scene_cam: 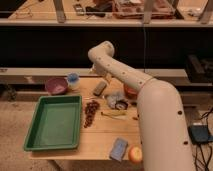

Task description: Wipe purple bowl with eraser

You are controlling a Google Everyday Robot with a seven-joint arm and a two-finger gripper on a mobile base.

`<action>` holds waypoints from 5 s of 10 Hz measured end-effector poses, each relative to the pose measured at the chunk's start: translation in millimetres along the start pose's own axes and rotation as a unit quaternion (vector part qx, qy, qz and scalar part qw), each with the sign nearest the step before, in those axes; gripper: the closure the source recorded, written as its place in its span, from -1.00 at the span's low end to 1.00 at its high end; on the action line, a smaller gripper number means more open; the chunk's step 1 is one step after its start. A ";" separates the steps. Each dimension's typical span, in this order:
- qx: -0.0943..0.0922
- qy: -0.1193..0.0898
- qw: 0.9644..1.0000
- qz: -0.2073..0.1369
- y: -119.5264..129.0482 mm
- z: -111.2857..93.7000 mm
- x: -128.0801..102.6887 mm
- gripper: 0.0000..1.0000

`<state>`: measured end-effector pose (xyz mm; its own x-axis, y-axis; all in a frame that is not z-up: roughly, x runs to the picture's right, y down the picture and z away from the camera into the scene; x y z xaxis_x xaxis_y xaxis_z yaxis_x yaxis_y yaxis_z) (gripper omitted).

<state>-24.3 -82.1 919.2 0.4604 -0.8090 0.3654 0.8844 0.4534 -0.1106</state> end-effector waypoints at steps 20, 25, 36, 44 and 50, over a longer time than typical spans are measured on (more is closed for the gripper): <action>-0.012 0.006 1.000 0.008 -3.4 90.3 1.2 -0.60; -0.021 -0.004 1.000 0.005 2.9 108.2 -4.1 -0.60; -0.018 -0.013 1.000 -0.008 -3.0 100.3 -19.3 0.98; 0.084 0.032 0.996 0.007 -56.7 -32.3 38.5 1.00; 0.220 0.031 0.974 -0.034 -154.4 -94.8 10.3 1.00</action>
<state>-148.8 -195.9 852.5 0.4178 -0.8573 0.3007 0.8007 0.5039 0.3240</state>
